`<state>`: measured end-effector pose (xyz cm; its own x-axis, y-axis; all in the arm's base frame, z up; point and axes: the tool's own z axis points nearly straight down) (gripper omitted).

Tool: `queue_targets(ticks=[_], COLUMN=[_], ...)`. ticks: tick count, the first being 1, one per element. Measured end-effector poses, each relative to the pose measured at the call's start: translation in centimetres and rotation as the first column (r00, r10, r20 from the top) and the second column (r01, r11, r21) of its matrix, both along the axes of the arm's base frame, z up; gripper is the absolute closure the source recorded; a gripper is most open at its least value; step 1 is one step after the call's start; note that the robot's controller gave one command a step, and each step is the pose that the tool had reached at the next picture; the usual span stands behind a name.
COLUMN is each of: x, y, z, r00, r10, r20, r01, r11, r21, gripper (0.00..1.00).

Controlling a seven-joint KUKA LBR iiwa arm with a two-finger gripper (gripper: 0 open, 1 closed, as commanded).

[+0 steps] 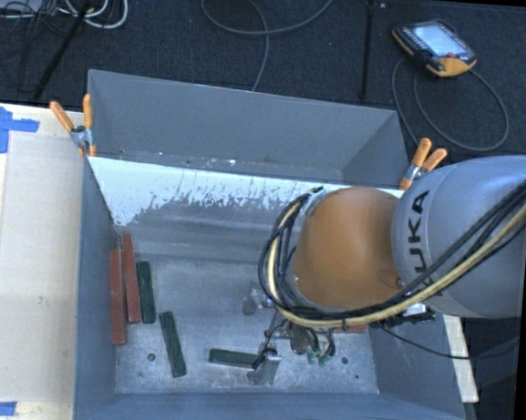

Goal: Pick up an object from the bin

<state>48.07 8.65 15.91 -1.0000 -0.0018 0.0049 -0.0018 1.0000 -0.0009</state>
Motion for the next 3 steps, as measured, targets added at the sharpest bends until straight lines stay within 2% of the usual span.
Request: queue_targets(ticks=[1,2,3], x=[0.2,0.8,-1.1], y=[0.2,0.5,0.3], z=[-3.6,-8.8,-9.0], r00=[0.997,0.999,0.984], r10=[-0.080,0.039,-0.178], r20=[0.003,0.003,0.000], r01=[0.080,-0.039,0.178], r11=[0.997,0.999,0.984], r21=[0.000,0.001,0.000], gripper=[0.00,0.00,1.00])
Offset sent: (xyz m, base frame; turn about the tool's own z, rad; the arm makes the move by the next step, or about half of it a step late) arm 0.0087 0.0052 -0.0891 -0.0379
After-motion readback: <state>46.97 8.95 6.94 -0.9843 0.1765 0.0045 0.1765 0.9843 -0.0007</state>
